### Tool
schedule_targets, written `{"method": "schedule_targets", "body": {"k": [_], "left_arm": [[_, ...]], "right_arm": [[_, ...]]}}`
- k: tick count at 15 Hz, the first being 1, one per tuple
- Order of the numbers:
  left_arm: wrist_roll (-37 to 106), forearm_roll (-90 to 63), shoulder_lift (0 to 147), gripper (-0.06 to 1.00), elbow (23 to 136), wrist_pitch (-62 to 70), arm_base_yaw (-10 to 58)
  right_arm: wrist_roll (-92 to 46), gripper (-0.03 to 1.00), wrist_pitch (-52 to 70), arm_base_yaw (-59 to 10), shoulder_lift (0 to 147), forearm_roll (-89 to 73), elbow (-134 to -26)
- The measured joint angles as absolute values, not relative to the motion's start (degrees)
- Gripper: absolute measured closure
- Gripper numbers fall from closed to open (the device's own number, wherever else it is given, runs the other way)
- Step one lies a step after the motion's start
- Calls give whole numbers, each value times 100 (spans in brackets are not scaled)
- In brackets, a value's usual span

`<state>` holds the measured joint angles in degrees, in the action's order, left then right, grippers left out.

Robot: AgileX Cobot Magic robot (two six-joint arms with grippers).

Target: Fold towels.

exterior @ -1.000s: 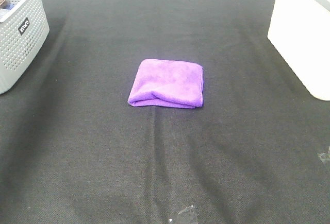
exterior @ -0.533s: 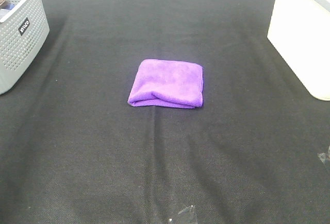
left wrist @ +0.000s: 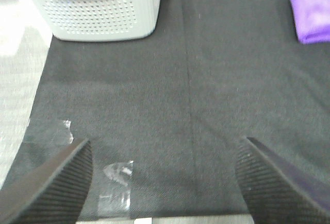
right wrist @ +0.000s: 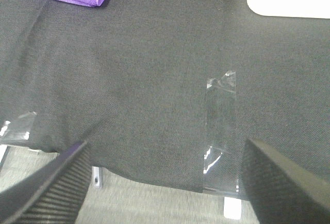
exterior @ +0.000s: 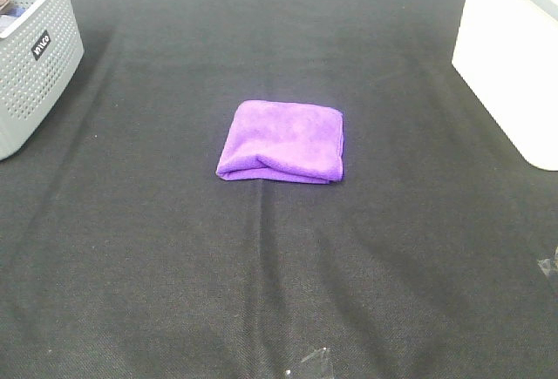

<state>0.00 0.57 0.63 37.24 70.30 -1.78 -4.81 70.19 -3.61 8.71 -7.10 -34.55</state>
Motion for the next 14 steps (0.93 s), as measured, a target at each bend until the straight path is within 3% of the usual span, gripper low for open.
{"method": "schedule_targets", "body": {"k": [6,14], "left_arm": [[-126,-52,-29,22,3174,6709,-178],[97,-613,-29,22,2962,6262,-178]], "right_arm": [[-481,20,6446,-361,-17,-716,-2636],[-476,20,6371,-361,-17,-521,-2595]]}}
